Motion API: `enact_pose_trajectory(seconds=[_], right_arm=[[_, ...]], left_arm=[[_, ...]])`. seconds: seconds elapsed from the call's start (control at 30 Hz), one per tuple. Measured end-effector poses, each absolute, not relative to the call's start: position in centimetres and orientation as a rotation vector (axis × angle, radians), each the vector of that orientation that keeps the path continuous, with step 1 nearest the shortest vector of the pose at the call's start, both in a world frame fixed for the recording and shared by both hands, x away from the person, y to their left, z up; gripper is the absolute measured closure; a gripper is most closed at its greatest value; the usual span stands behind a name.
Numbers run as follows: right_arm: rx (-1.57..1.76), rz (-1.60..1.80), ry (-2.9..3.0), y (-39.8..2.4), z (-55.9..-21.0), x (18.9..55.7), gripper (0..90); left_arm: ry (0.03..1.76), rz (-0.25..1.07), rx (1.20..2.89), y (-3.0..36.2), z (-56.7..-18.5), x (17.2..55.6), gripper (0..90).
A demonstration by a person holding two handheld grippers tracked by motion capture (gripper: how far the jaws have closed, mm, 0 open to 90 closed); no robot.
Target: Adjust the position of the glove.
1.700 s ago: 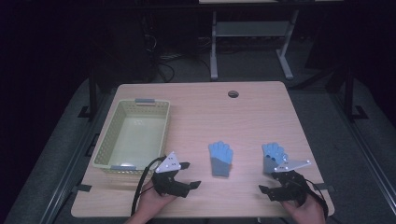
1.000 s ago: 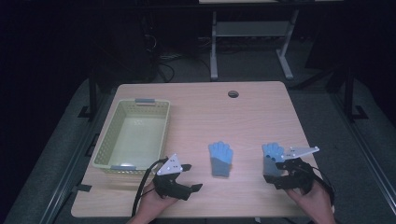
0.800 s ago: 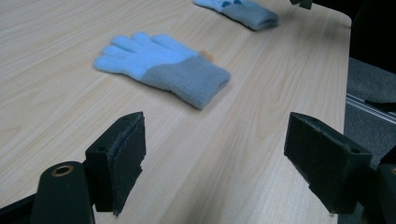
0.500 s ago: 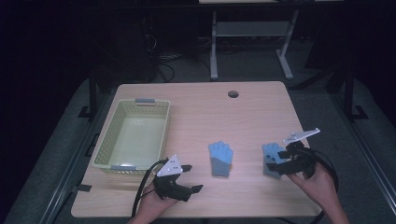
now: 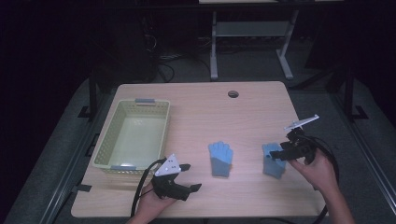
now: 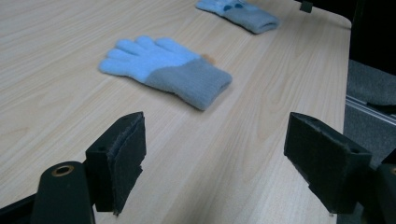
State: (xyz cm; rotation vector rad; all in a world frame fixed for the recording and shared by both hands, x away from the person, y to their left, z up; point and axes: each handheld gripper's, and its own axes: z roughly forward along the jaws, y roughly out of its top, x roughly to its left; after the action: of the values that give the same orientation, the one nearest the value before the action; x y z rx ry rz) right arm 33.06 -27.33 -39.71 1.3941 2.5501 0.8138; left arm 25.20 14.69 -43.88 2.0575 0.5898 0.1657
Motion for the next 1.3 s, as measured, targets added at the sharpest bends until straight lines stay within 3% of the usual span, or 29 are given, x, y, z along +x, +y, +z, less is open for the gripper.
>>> enact_pose_trajectory(seconds=[0.37,0.93,1.3], right_arm=[[1.489,0.676,2.59,-27.3,-42.3,34.3,51.4],[1.442,0.489,2.618,-26.1,-44.3,34.4,58.2],[1.512,0.518,2.594,-26.6,-44.3,34.7,77.3]], left_arm=[[0.598,0.154,2.048,14.9,-43.9,25.3,20.7],[0.603,0.156,2.048,14.9,-43.8,25.1,21.2],[0.609,0.158,2.041,15.2,-43.8,25.1,21.3]])
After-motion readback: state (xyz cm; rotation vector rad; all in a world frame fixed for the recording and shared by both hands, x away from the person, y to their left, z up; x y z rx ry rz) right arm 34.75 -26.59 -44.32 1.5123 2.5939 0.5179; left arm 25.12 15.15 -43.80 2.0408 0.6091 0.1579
